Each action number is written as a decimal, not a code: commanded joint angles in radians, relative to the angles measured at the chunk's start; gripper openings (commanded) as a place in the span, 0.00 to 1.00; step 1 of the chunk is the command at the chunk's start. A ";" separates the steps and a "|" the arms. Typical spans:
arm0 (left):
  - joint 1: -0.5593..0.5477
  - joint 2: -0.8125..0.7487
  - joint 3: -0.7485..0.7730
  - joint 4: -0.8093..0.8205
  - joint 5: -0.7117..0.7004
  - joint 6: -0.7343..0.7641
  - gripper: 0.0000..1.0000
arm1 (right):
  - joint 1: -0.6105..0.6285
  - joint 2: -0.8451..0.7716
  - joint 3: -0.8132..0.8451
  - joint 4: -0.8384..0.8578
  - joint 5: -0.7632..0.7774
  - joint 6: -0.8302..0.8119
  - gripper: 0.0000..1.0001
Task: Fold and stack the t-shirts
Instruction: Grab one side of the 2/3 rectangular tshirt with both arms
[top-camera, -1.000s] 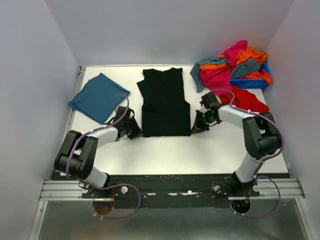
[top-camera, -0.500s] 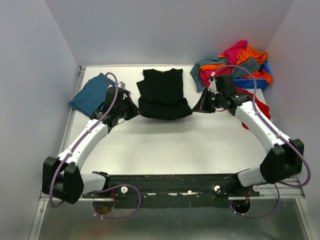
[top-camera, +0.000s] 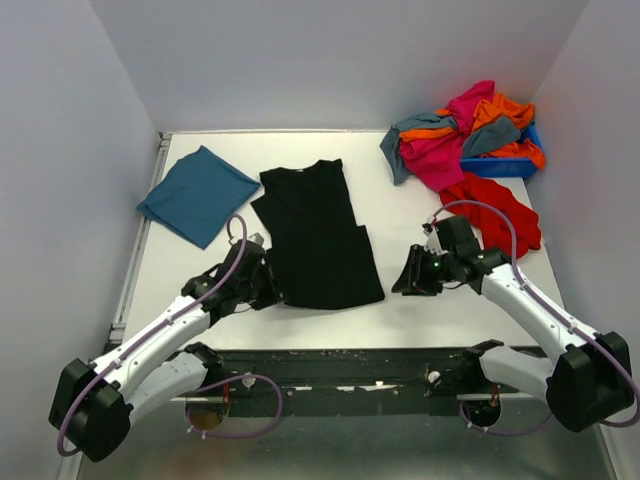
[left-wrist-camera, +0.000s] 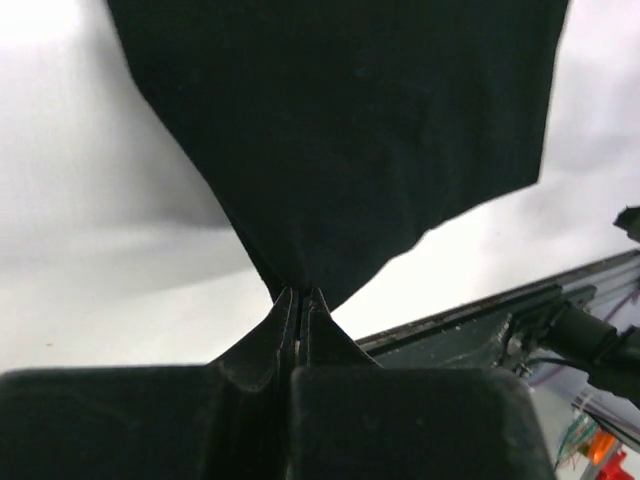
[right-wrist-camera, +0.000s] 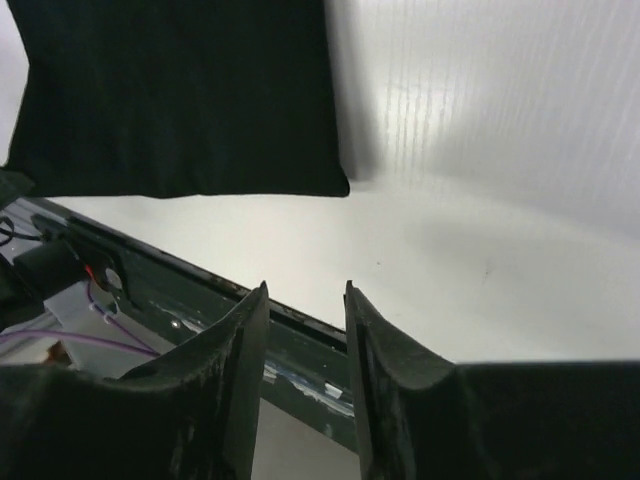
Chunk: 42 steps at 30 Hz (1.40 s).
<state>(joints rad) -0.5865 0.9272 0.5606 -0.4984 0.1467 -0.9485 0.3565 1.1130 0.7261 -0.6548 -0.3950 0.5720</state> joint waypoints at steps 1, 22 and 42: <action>-0.004 -0.036 -0.053 -0.074 -0.113 -0.041 0.00 | 0.028 0.017 -0.057 0.092 -0.007 0.003 0.51; -0.006 -0.088 -0.254 0.009 -0.038 -0.128 0.01 | 0.182 0.349 -0.034 0.276 0.002 0.025 0.42; -0.004 0.079 -0.180 0.115 -0.099 -0.058 0.01 | 0.190 0.334 -0.043 0.258 0.071 0.103 0.01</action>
<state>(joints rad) -0.5896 0.9150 0.3401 -0.4393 0.0937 -1.0569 0.5446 1.4948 0.6868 -0.3614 -0.3988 0.6449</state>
